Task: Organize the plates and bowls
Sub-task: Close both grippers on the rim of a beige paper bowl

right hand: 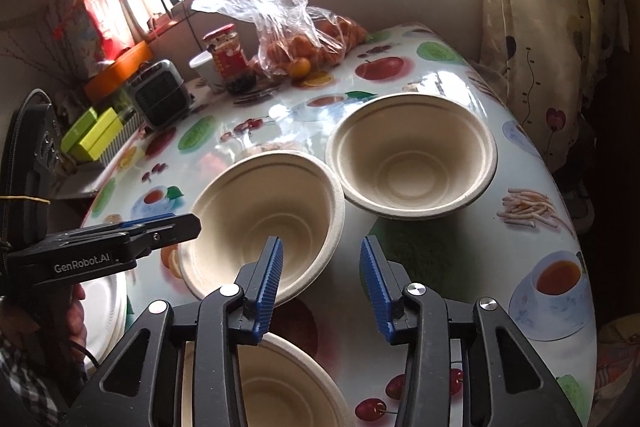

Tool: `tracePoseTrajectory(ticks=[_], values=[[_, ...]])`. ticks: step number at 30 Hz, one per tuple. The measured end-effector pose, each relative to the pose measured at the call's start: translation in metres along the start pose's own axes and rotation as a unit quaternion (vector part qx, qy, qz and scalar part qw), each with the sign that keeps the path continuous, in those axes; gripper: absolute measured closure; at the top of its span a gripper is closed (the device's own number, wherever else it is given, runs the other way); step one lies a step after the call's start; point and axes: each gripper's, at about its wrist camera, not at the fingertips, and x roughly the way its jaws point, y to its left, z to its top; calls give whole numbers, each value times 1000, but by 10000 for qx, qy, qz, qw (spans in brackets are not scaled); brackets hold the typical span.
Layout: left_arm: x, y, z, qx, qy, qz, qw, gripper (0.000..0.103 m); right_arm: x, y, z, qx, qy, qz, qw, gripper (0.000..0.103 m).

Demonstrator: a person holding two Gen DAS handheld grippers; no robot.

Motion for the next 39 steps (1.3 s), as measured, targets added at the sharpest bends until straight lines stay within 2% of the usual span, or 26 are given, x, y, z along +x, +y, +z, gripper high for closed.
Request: tracePoseTrajectory(ticks=[6,11,12,15,19,24,31,37,39], values=[[5,2,0,-9,62,6,10000,59,5,0,1,11,58,53,10000,65],[9,1,-1,25,141,-14,9999,65,8,0,0,-13,76,11,10000,66],[10,1,-2,26,158,-15,9999,69,8,1,0,-17,78,5,10000,67],[12,1,-3,15,192,-17,9998,73,8,1,0,-10,87,9,10000,75],[11,0,-2,48,157,-13,9999,76,8,2,0,0,85,52,10000,78],[12,0,-1,57,150,-35,9999,77,9,2,0,-9,66,49,10000,82],[11,-3,-1,102,108,-124,9998,78,9,2,0,1,65,47,10000,82],[13,1,0,69,92,36,9999,78,10,0,-1,80,95,65,9999,82],[13,1,1,67,108,-11,9999,78,11,0,-2,67,109,56,9999,82]])
